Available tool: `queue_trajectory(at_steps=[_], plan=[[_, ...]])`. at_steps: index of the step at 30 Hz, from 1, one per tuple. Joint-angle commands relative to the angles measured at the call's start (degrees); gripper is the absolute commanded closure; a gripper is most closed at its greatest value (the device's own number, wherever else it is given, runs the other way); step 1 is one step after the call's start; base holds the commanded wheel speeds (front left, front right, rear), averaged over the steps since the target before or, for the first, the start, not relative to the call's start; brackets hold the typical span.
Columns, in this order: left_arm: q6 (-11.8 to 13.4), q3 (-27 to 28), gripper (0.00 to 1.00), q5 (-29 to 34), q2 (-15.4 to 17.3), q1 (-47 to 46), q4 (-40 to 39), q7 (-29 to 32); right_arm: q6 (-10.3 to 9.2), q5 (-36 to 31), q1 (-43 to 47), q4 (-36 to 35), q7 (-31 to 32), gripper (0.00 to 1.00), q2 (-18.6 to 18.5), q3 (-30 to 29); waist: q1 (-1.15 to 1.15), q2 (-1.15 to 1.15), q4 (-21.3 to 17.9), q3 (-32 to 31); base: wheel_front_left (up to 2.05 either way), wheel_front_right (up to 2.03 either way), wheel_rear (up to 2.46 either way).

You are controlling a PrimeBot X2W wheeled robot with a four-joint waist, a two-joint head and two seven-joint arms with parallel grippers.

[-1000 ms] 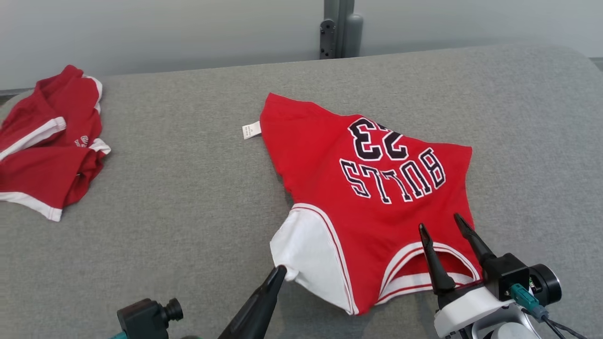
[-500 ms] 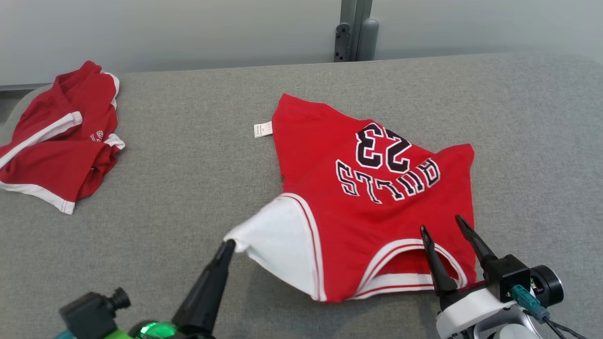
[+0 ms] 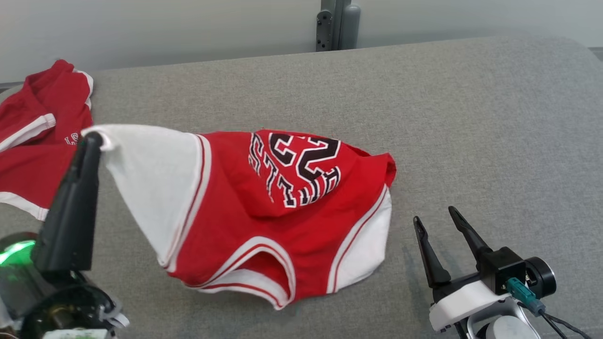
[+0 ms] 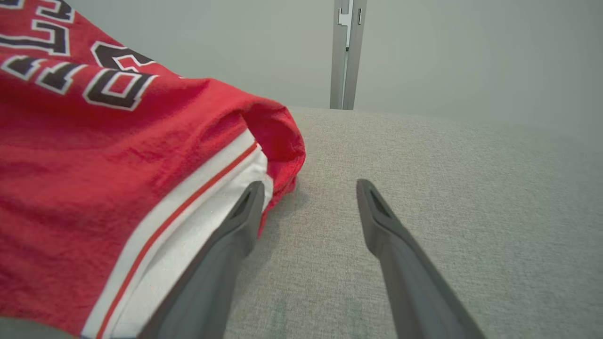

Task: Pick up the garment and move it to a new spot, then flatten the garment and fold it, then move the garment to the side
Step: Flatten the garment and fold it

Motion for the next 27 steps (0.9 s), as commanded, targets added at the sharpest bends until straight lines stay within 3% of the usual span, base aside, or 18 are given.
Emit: queue_trajectory(at_steps=[1,6,10,15,20,27], plan=[[0.63,1.3,1.0,-0.86,1.09,-2.23,-0.54,0.64,-0.08,0.09,-0.75,-0.17,-0.18,0.0,0.16,-0.25,0.0,0.0,-1.3,1.47,0.0,0.0,0.0],[1.54,1.17,1.0,-2.83,1.33,-9.72,-0.32,4.43,-0.08,0.3,-2.37,-0.39,-0.18,0.0,0.51,-0.22,0.0,0.0,-3.39,4.49,0.0,0.0,0.0],[1.16,-4.81,1.0,-3.86,-2.11,-19.26,2.88,8.85,-0.08,0.58,-4.17,-0.44,-0.18,0.0,0.78,-0.14,0.0,0.0,-5.29,7.29,0.0,0.0,0.0],[2.79,-13.12,1.0,-3.22,-10.86,-34.34,13.05,13.88,-0.08,0.99,-6.2,-0.1,-0.18,0.0,0.9,0.67,0.0,0.0,-8.07,10.14,0.0,0.0,0.0],[4.49,-19.07,1.0,-0.25,-20.12,-47.83,28.67,16.35,-0.08,3.57,-8.38,-0.39,-0.18,0.0,1.02,2.25,0.0,0.0,-11.84,13.08,0.0,0.0,0.0],[2.14,-24.95,1.0,6.16,-29.5,-59.79,55.83,13.64,-0.08,6.59,-10.38,-0.12,-0.18,0.0,1.03,5.5,0.0,0.0,-18.18,16.39,0.0,0.0,0.0]])
